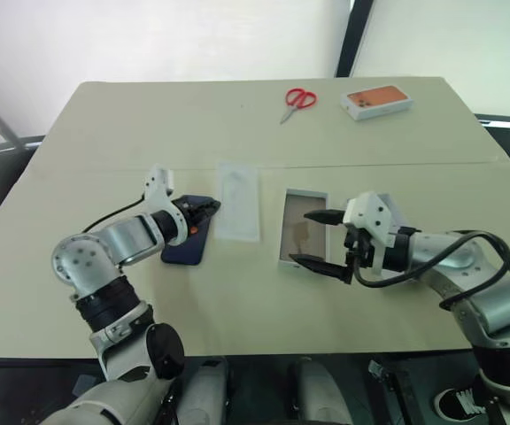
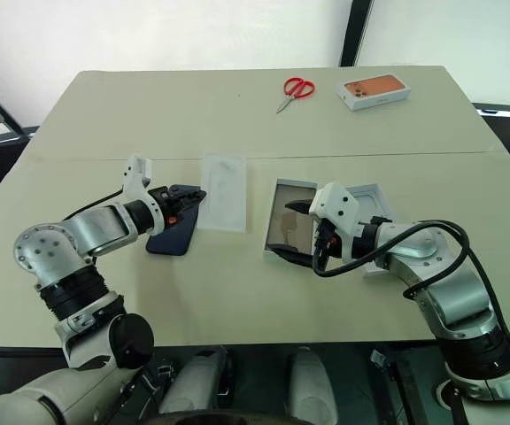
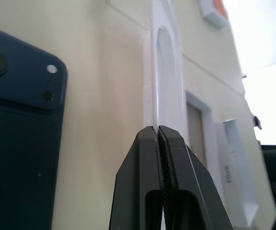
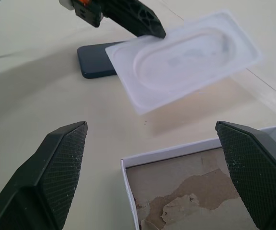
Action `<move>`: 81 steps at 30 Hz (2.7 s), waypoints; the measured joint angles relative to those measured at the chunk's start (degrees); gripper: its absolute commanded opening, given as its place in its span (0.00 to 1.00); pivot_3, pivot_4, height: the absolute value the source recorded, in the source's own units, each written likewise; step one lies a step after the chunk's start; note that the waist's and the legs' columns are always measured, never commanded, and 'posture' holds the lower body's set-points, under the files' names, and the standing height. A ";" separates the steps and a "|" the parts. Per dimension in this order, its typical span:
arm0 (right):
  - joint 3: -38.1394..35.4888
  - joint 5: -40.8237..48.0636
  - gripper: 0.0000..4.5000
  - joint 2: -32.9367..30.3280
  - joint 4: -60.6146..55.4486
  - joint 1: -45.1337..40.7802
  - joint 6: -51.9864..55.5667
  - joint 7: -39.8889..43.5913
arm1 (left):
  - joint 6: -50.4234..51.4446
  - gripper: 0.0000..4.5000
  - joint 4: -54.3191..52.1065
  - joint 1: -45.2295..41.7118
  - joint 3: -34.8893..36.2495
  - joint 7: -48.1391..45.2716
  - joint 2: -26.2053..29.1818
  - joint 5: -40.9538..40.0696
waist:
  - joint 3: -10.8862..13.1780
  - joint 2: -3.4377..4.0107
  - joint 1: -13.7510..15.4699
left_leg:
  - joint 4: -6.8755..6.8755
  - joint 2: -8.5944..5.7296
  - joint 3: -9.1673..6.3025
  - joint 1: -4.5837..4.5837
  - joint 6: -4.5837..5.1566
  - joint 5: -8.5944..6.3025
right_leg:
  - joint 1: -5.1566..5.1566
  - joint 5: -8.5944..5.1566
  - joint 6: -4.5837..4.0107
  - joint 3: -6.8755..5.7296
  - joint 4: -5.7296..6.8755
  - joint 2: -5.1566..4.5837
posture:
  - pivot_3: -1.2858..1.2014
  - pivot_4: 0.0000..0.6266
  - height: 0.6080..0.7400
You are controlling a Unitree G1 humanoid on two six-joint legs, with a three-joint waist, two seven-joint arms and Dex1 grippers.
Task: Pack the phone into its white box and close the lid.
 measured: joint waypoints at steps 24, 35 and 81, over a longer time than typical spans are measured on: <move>-2.96 -1.70 1.00 -2.48 1.68 3.69 -0.81 0.51 | -1.52 0.01 9.43 -4.18 -11.37 7.33 -10.46 3.17 | 0.04 -0.12 1.00 | 0.02 -0.08 0.04 -0.02 -0.01 0.00 | 0.01 0.00 0.00 0.01 -0.03 -0.04 | 0.52 0.24 0.68; -2.90 -2.22 1.00 -2.10 1.78 3.69 -1.30 0.00 | -1.59 0.67 9.42 -4.30 -14.22 5.34 -10.50 3.30 | 0.03 -0.12 0.99 | 0.02 -0.07 0.04 -0.01 -0.02 0.01 | 0.01 0.00 0.00 0.01 -0.03 -0.03 | 0.52 0.24 0.68; 16.01 -34.29 0.01 11.49 38.43 -20.05 -13.17 -15.65 | -63.12 1.00 -19.10 41.20 -38.19 -59.70 37.58 24.71 | 0.04 0.03 -0.45 | -0.20 0.04 0.03 0.01 0.17 -0.12 | -0.06 0.01 -0.05 0.01 -0.09 -0.01 | 0.52 0.24 0.68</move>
